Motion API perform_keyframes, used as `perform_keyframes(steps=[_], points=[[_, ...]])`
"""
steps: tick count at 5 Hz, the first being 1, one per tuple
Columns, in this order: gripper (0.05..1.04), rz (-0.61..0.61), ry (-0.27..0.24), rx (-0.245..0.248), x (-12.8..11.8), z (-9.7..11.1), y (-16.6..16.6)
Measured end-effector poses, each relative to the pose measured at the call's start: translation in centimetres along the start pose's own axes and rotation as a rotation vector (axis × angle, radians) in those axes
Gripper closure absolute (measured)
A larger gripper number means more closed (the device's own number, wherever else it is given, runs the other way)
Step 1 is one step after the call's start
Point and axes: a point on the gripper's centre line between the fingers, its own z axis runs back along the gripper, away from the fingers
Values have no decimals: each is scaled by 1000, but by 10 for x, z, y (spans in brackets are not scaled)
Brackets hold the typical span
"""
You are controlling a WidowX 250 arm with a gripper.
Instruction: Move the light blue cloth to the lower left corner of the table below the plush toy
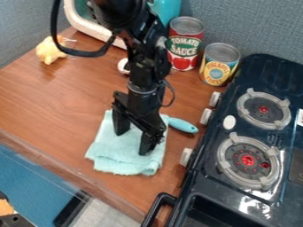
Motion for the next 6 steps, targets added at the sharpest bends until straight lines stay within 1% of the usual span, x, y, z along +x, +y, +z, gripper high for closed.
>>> perform_keyframes(steps=[1, 2, 3, 4, 5, 6], points=[[84, 151, -5, 9, -2, -2, 41], [84, 283, 5, 23, -8, -4, 82], [84, 373, 4, 34, -15, -6, 110], [84, 498, -1, 46, -21, -8, 146], [83, 598, -2, 80, -30, -10, 175], [83, 712, 10, 115, -48, -9, 199]])
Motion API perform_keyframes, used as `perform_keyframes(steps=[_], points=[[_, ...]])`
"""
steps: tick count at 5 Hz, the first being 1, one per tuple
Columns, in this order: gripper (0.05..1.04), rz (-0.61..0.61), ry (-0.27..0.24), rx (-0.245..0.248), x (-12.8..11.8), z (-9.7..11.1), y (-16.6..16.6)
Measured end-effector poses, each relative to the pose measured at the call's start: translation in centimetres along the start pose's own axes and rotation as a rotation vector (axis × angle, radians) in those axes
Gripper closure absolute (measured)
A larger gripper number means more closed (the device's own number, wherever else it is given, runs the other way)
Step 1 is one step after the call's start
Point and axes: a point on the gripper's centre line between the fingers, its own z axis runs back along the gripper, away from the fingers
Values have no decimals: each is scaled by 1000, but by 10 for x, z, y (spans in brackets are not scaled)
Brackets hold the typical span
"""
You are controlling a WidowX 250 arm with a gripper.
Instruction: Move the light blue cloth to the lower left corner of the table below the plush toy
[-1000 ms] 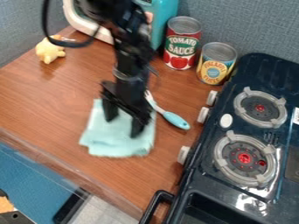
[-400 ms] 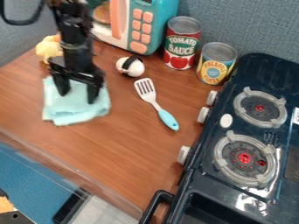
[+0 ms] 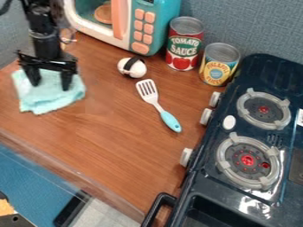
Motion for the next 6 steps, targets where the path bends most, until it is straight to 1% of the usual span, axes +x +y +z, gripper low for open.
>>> perform_keyframes(steps=[1, 2, 3, 4, 5, 6], points=[[83, 81, 37, 12, -6, -2, 24], [83, 99, 40, 19, -8, 0, 28], [83, 93, 41, -3, -10, 1, 25], [83, 66, 30, -52, -13, 7, 20], [85, 3, 4, -148, -4, 21, 6], [85, -35, -66, -138, 12, 54, 12]])
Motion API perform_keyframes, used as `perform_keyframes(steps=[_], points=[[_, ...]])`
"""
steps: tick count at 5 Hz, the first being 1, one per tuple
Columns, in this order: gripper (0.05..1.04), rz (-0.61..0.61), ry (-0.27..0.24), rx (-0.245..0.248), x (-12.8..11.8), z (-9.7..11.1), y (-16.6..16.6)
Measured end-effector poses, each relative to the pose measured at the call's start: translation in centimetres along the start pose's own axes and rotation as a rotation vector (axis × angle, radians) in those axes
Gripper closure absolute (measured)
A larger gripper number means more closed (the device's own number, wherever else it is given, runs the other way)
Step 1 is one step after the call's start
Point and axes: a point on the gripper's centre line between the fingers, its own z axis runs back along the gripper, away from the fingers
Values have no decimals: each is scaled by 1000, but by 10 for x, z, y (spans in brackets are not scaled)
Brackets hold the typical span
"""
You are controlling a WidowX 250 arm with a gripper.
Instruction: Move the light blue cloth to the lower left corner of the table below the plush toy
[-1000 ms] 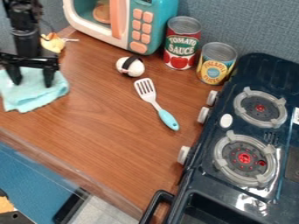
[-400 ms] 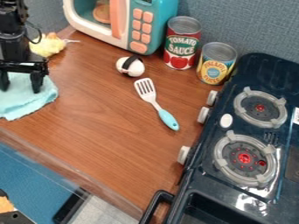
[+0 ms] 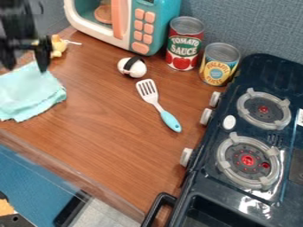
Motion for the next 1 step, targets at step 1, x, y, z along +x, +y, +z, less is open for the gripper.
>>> perform_keyframes(steps=[1], points=[[85, -4, -6, 2, 1, 3, 0]])
